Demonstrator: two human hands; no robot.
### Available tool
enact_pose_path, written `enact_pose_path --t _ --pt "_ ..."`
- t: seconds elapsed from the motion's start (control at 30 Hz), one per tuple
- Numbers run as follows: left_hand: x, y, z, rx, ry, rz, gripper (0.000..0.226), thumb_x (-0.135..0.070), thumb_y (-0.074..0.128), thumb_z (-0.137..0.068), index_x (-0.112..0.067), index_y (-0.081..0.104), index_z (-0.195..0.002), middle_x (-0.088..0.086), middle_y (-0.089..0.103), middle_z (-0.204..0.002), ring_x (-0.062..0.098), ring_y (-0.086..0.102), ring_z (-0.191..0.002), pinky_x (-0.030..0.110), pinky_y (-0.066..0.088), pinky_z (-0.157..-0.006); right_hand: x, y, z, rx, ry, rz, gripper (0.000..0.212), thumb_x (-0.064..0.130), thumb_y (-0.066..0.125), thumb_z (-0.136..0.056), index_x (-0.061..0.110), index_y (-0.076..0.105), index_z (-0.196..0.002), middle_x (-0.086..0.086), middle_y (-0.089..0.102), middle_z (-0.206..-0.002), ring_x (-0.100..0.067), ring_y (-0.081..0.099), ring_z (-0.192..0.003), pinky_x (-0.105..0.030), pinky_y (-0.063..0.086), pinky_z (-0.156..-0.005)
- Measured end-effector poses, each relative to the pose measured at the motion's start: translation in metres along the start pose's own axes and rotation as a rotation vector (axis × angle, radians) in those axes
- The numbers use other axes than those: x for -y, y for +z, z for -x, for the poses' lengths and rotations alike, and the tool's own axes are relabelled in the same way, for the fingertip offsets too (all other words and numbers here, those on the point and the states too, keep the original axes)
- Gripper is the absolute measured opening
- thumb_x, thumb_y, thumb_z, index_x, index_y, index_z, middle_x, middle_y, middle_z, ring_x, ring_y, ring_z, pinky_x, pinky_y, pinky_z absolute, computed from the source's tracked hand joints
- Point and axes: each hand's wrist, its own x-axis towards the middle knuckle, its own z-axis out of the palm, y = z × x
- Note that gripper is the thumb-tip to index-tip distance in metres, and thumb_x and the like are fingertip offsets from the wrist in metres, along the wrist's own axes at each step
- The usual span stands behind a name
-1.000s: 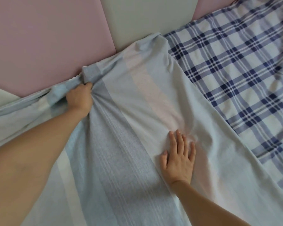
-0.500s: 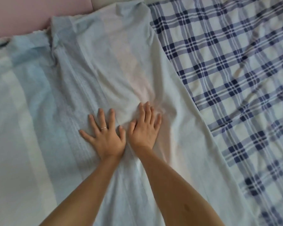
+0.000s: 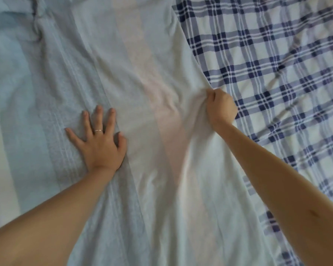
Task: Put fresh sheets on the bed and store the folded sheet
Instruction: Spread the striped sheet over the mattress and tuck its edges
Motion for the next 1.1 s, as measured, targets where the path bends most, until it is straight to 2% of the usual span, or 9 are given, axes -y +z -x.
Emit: enact_pose_path --t 0.13,0.23,0.33,0.5,0.67,0.77,0.83,0.97,1.1 --pt "0.0 0.0 -0.002 -0.013 0.012 -0.009 0.064 -0.039 0.029 -0.084 -0.027 0.029 -0.147 0.005 0.022 -0.156 0.034 0.014 -0.143 0.073 0.005 -0.104 0.007 0.015 -0.002 -0.072 0.044 -0.011 0.029 0.033 0.04 -0.1 0.011 0.053 -0.114 -0.009 0.06 -0.111 -0.027 0.058 -0.1 -0.034 0.036 -0.074" --pt "0.001 0.001 -0.002 -0.016 0.012 -0.005 0.064 -0.038 0.03 -0.084 -0.026 0.03 -0.146 0.004 0.022 -0.156 0.034 0.015 -0.143 0.073 0.004 -0.103 0.024 0.016 0.016 -0.239 -0.056 -0.028 0.044 0.031 0.046 -0.097 0.011 0.04 -0.135 -0.011 0.041 -0.14 -0.028 0.037 -0.132 -0.038 0.026 -0.11" --pt "0.001 0.0 -0.003 -0.016 0.009 -0.01 0.064 -0.038 0.031 -0.083 -0.027 0.03 -0.146 0.004 0.022 -0.156 0.034 0.015 -0.143 0.072 0.005 -0.104 0.037 0.018 0.078 -0.141 -0.404 -0.032 0.053 0.037 0.036 -0.097 0.011 0.036 -0.143 -0.015 0.034 -0.149 -0.036 0.025 -0.14 -0.047 0.012 -0.116" --pt "0.001 -0.003 -0.005 0.0 0.005 -0.007 0.066 -0.039 0.031 -0.081 -0.026 0.031 -0.146 0.004 0.021 -0.156 0.035 0.015 -0.143 0.071 0.002 -0.104 -0.026 0.038 0.109 0.212 -1.144 0.319 0.061 0.061 0.028 -0.091 0.036 0.028 -0.147 0.004 0.024 -0.155 -0.034 0.023 -0.142 -0.066 0.019 -0.107" --pt "0.001 -0.003 -0.005 0.009 -0.003 -0.018 0.066 -0.038 0.033 -0.082 -0.027 0.028 -0.147 0.004 0.019 -0.157 0.034 0.012 -0.143 0.071 0.002 -0.104 -0.051 0.014 0.015 0.259 -0.492 0.227 0.064 0.062 0.007 -0.09 0.04 0.001 -0.149 0.014 -0.004 -0.158 -0.024 -0.003 -0.146 -0.059 -0.004 -0.114" --pt "0.0 -0.003 -0.005 0.014 -0.004 -0.018 0.066 -0.037 0.035 -0.083 -0.028 0.026 -0.147 0.003 0.017 -0.157 0.033 0.01 -0.144 0.07 0.001 -0.104 -0.033 0.003 0.021 0.135 -0.327 -0.207 0.054 0.042 0.022 -0.098 0.023 0.02 -0.149 -0.001 0.018 -0.156 -0.024 0.022 -0.142 -0.051 0.024 -0.113" --pt "-0.001 -0.003 -0.006 0.023 -0.01 -0.01 0.066 -0.037 0.036 -0.083 -0.028 0.025 -0.147 0.003 0.016 -0.157 0.034 0.009 -0.144 0.07 0.0 -0.104 -0.034 -0.003 0.043 -0.064 -0.172 -0.246 0.044 0.026 0.038 -0.098 0.011 0.035 -0.139 -0.009 0.042 -0.136 -0.024 0.048 -0.119 -0.042 0.044 -0.096" --pt "-0.003 -0.009 -0.006 0.056 -0.011 -0.008 0.067 -0.037 0.036 -0.083 -0.028 0.024 -0.147 0.004 0.015 -0.158 0.034 0.008 -0.144 0.071 0.001 -0.105 -0.049 -0.001 0.088 0.107 0.112 -0.083 0.035 0.031 0.041 -0.099 0.007 0.042 -0.125 -0.006 0.058 -0.103 -0.03 0.059 -0.092 -0.033 0.039 -0.066" --pt "-0.001 -0.008 -0.002 0.05 -0.017 -0.006 0.066 -0.037 0.035 -0.083 -0.028 0.023 -0.148 0.003 0.014 -0.158 0.033 0.007 -0.145 0.071 0.001 -0.105 -0.065 0.0 0.087 0.037 0.062 0.009 0.034 0.035 0.033 -0.102 0.006 0.046 -0.112 -0.014 0.064 -0.081 -0.034 0.06 -0.073 -0.032 0.03 -0.06"
